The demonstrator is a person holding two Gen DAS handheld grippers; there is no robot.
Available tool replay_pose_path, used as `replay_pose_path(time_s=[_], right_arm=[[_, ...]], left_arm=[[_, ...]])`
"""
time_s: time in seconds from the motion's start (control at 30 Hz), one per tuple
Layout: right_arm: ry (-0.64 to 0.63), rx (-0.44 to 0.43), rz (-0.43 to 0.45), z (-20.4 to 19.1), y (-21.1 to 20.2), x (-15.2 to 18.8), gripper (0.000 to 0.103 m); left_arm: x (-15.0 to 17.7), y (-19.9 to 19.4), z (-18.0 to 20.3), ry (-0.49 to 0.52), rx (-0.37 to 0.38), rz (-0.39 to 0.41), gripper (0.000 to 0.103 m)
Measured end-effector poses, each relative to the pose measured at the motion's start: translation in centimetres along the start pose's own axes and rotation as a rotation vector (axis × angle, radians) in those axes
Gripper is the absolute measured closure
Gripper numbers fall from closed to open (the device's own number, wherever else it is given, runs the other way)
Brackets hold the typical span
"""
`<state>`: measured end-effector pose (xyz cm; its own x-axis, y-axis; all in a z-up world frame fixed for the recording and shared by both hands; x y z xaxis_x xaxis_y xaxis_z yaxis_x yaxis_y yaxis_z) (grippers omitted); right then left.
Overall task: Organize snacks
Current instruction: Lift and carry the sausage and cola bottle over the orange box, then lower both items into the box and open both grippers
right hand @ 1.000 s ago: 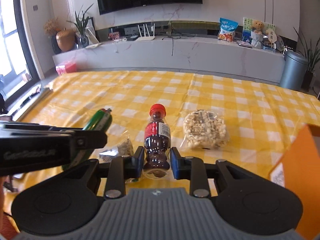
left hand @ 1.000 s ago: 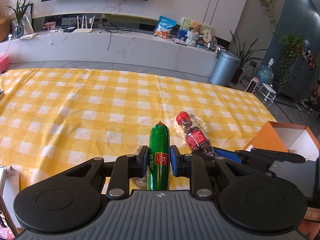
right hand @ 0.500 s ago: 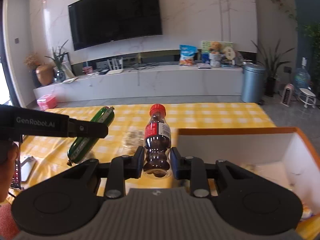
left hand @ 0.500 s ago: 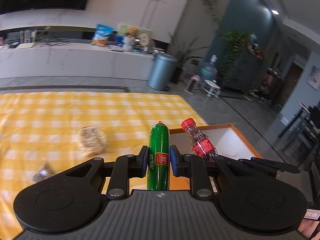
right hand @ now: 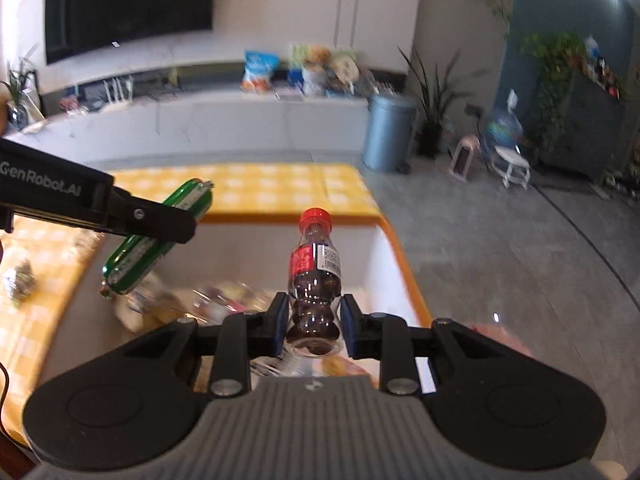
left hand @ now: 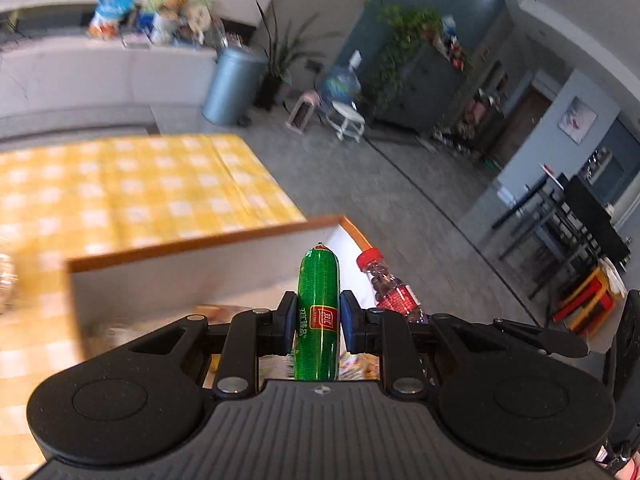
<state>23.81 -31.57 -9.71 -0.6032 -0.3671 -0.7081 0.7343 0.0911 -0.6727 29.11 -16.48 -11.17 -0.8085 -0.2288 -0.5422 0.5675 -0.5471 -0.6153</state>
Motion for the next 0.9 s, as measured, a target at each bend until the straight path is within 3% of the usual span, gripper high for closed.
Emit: replay_pose_path(time_s=[0.17, 0.43, 0.63, 0.9], right_arm=[[-0.034, -0.003, -0.079, 1.8, 2.5, 1.3, 0.077], [-0.04, -0.063, -0.163, 2.2, 7.3, 1.6, 0.077], [-0.08, -0.094, -0.21, 1.4, 9.4, 1.7, 0.077], [-0.11, -0.103, -0.248, 1.1, 10.9, 1.7, 0.077]], left_arm=[[-0.2, 4.3, -0.3, -0.061, 0.003, -0.094, 0.078], [0.9, 9.1, -1.1, -0.094, -0.074, -0.189, 0.078], [1.3, 11.2, -2.3, -0.148, -0.104, -0.243, 0.078], [1.4, 11.4, -2.5, -0.142, -0.145, -0.263, 0.078]])
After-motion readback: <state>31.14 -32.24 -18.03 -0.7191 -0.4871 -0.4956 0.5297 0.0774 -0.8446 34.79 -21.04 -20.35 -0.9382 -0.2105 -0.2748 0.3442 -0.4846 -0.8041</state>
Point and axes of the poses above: each gripper's, at about its wrist camera, not at the fingertips, and y roughly the way its jaws point, z to its right, x to its underside, the point moved 9 cm from there along y, roughly the way its jaws point, and after that the axes turned 12 degrees about -y, right-handed, at the moved point
